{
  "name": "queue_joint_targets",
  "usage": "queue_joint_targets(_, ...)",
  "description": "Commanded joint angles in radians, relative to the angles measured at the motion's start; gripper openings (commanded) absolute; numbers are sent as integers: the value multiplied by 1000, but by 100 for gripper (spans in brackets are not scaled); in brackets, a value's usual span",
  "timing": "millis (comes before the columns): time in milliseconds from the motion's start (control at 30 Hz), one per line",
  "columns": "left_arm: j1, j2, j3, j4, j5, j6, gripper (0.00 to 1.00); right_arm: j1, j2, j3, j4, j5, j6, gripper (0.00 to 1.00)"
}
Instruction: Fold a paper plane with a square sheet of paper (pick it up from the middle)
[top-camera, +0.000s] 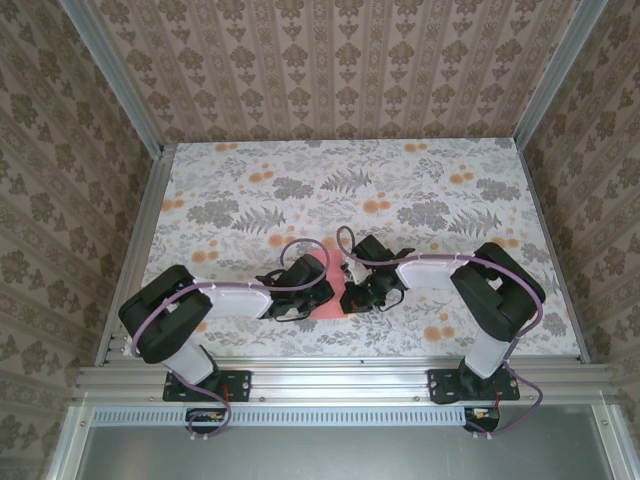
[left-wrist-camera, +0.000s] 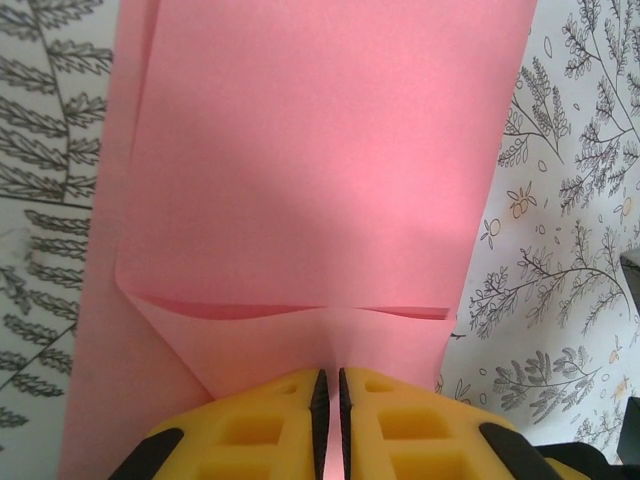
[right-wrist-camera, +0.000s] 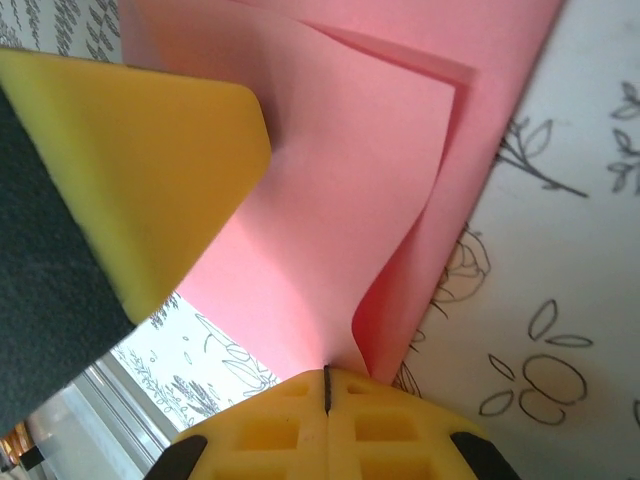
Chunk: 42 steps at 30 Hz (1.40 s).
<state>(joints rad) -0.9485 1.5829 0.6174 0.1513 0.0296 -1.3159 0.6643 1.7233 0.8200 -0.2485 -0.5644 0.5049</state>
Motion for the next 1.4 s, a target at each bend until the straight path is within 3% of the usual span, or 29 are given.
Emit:
queue_joint_targets(0, 4, 46, -10, -90, -17, 14, 16, -15, -14, -35, -82, 21, 25, 7)
queue_joint_targets(167, 4, 50, -8, -89, -14, 13, 16, -28, -40, -56, -77, -22, 41, 10)
queue_joint_targets(533, 6, 54, -1, -90, -2, 20, 15, -31, -2, -94, -97, 38, 19, 6)
queue_joint_targets(733, 6, 48, 10, -94, -1, 29, 15, -27, -90, -21, -142, 45, 17, 7)
queue_joint_targets(933, 8, 48, 30, -101, 1, 41, 15, 6, -176, -12, -89, 133, 24, 7)
queue_joint_targets(1367, 11, 49, 34, -98, 5, 39, 15, 43, -121, 21, 30, 59, 90, 7)
